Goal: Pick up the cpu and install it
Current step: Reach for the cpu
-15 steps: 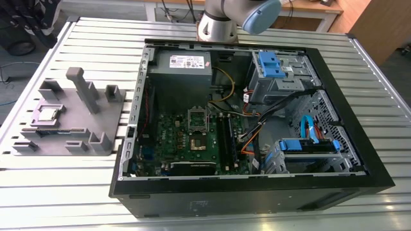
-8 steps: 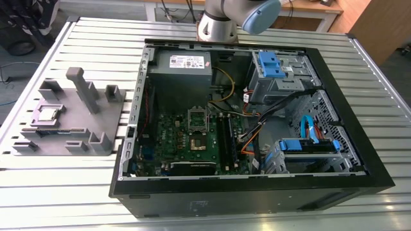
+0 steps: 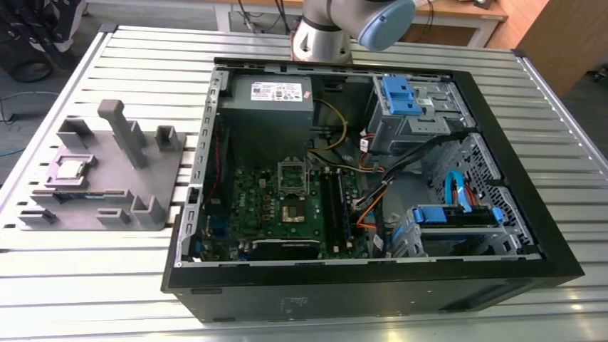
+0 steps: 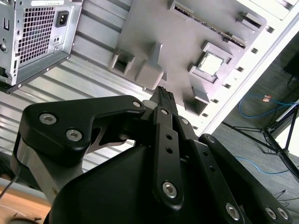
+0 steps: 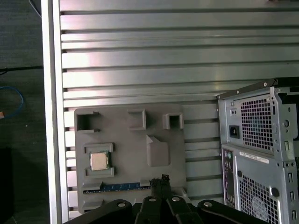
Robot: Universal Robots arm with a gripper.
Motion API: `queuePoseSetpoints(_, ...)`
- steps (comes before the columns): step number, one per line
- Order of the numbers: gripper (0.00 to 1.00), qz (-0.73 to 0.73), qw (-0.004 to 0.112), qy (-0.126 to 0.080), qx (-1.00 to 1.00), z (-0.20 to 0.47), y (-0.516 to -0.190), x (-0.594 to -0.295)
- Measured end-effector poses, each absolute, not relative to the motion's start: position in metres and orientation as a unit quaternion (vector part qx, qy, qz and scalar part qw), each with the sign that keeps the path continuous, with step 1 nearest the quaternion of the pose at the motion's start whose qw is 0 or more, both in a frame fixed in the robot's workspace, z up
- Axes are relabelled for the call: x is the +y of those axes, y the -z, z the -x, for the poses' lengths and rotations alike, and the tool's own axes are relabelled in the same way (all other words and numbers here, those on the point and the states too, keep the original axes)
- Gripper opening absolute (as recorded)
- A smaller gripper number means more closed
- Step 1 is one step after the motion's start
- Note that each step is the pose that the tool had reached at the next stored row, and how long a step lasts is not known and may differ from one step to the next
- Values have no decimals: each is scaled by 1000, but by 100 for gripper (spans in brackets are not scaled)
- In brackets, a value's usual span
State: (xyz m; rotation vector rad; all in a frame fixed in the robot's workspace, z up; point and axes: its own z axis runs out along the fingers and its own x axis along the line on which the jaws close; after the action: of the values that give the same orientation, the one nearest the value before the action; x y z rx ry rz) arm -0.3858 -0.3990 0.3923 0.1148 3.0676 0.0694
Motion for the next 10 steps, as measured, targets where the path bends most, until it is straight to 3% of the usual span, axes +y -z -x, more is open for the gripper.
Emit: queuePoseSetpoints(10, 11, -37, 36, -23, 998, 391, -392, -399)
